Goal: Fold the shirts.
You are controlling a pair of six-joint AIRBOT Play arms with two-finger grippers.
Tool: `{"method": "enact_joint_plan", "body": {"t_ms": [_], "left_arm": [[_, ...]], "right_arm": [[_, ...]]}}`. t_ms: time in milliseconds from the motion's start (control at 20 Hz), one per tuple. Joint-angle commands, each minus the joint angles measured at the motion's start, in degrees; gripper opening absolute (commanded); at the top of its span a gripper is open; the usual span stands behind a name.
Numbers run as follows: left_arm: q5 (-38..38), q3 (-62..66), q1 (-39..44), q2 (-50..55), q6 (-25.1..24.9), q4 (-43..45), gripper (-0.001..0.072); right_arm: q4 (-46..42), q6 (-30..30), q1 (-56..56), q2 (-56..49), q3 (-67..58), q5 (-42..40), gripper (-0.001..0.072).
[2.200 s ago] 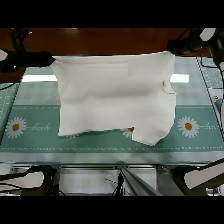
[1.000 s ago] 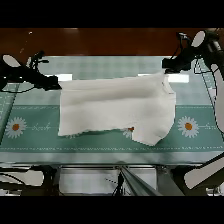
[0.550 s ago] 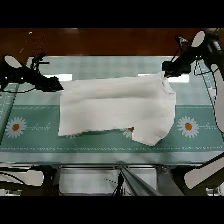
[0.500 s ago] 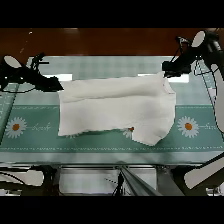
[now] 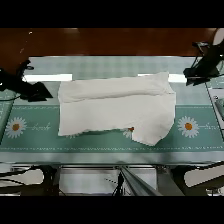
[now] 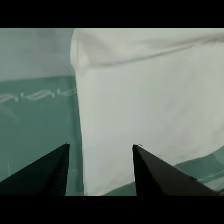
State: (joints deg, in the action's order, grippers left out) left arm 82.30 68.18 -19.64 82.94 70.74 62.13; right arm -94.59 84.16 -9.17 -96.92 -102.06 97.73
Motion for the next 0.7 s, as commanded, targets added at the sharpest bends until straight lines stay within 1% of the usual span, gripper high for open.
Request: {"method": "enact_joint_plan", "body": {"t_ms": [0,100,200,250,300,450,500,550,650], "left_arm": [[-0.4,-14.2,-6.0,-6.8,-1.3,-0.2,0.0543],[-2.3,-22.5,-8.7,-9.5,-2.1,-1.3,0.0543],[-2.2,-28.1,-9.5,-9.7,-5.5,-4.3,0.0543],[-2.6,-30.2,-9.2,-9.7,-7.0,-5.7,0.0543],[-3.7,-31.6,-9.0,-9.7,-7.3,-6.4,0.0544],[-7.5,-33.6,-7.3,-9.6,-7.1,-7.3,0.0545],[-8.2,-33.8,-6.5,-9.3,-7.1,-7.3,0.0567],[-8.9,-33.9,-5.8,-9.2,-7.0,-7.3,0.0666],[-10.8,-34.1,-4.3,-8.9,-5.9,-7.3,0.0668]], "right_arm": [[1.7,-1.8,-6.1,6.3,9.0,-0.7,0.0436],[8.1,-3.5,-8.8,9.4,15.3,-5.3,0.0436],[13.3,-4.7,-9.7,11.6,20.0,-9.6,0.0436],[13.9,-5.2,-9.5,12.1,21.4,-10.6,0.0436],[14.4,-5.4,-9.1,12.2,22.1,-11.0,0.0436],[15.2,-5.4,-7.7,12.2,22.3,-11.5,0.0435],[15.1,-5.4,-7.5,12.2,22.3,-11.4,0.0435],[15.2,-5.4,-7.1,12.2,22.3,-11.4,0.0435],[15.7,-5.4,-7.1,12.2,22.3,-11.4,0.0434]]}}
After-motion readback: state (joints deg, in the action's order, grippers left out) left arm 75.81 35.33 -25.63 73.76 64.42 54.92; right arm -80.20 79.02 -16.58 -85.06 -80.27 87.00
